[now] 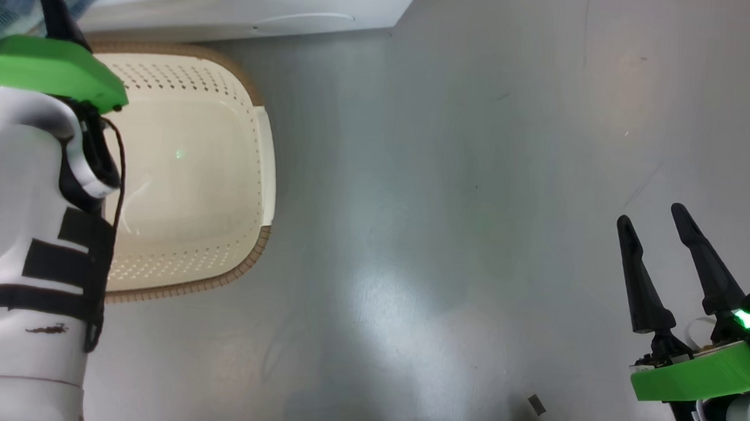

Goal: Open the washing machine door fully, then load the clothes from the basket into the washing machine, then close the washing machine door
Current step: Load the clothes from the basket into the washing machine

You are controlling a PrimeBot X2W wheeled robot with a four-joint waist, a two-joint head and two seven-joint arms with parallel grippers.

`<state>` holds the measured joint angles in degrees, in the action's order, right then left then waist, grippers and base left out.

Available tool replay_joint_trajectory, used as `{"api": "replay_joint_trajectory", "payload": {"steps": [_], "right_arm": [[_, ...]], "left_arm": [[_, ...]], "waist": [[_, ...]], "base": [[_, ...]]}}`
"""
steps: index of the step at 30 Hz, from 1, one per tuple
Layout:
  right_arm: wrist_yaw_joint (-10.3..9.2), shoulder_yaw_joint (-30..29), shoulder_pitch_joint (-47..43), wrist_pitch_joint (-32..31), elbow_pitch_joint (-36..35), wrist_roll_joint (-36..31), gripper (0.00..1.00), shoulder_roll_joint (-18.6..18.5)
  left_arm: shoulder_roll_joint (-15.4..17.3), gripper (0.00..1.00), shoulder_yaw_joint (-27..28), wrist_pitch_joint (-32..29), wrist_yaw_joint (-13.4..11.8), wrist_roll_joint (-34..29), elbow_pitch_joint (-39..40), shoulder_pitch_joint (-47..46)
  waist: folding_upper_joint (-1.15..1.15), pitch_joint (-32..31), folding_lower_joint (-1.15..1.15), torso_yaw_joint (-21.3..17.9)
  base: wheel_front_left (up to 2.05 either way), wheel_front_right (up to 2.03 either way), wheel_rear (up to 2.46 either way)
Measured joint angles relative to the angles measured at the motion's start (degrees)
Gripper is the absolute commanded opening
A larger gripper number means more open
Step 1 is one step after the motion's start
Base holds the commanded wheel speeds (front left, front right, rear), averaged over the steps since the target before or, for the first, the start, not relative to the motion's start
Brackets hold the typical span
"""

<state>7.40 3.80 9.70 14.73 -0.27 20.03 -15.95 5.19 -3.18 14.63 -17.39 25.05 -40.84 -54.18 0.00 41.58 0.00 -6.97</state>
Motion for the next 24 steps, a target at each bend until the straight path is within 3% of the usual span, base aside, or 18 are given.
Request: {"api": "replay_joint_trajectory", "payload": {"steps": [6,8,11,12,13,15,17,24], "right_arm": [[0.0,-0.2,0.4,0.0,0.0,0.4,1.0,0.0],[-0.01,-0.2,0.9,0.0,0.0,0.6,1.0,0.0],[0.0,-0.2,1.1,0.0,0.1,0.8,1.0,0.1],[0.0,-0.2,1.2,0.0,0.1,0.9,1.0,0.1],[0.0,-0.2,1.2,0.0,0.1,0.9,1.0,0.1],[0.0,-0.2,1.2,0.0,0.2,1.2,1.0,0.1],[0.0,-0.2,1.2,0.0,0.3,1.3,1.0,0.1],[0.0,-0.2,2.0,0.0,0.6,1.3,1.0,0.4]], "left_arm": [[-0.2,1.0,1.3,0.0,0.0,-2.4,0.6,-0.4],[-0.4,0.91,1.7,0.0,0.0,-2.7,0.7,-0.4],[-0.5,0.92,2.4,0.0,0.0,-3.5,0.7,-0.4],[-0.6,0.84,2.7,0.0,0.2,-3.8,0.6,-0.4],[-0.6,0.59,2.9,0.0,0.3,-4.0,0.7,-0.4],[-0.6,0.38,3.4,0.0,0.4,-4.5,0.8,-0.4],[-0.7,0.0,3.6,0.0,0.9,-5.3,1.2,-0.4],[-1.8,0.0,4.0,0.0,2.1,-6.2,2.5,0.0]], "waist": [[0.0,1.2,0.0,-0.1],[0.0,1.3,0.0,-0.1],[0.0,1.1,0.0,0.0],[0.0,1.0,0.0,0.0],[0.0,0.9,0.0,0.0],[0.0,0.6,0.0,0.1],[0.0,0.5,0.0,0.3],[0.0,0.3,0.0,0.7]], "base": [[0.0,0.0,0.0],[0.0,0.0,0.0],[0.0,0.0,0.0],[0.0,0.0,0.0],[0.0,0.0,0.0],[0.0,0.0,0.0],[0.0,0.0,0.0],[0.0,0.0,0.0]]}}
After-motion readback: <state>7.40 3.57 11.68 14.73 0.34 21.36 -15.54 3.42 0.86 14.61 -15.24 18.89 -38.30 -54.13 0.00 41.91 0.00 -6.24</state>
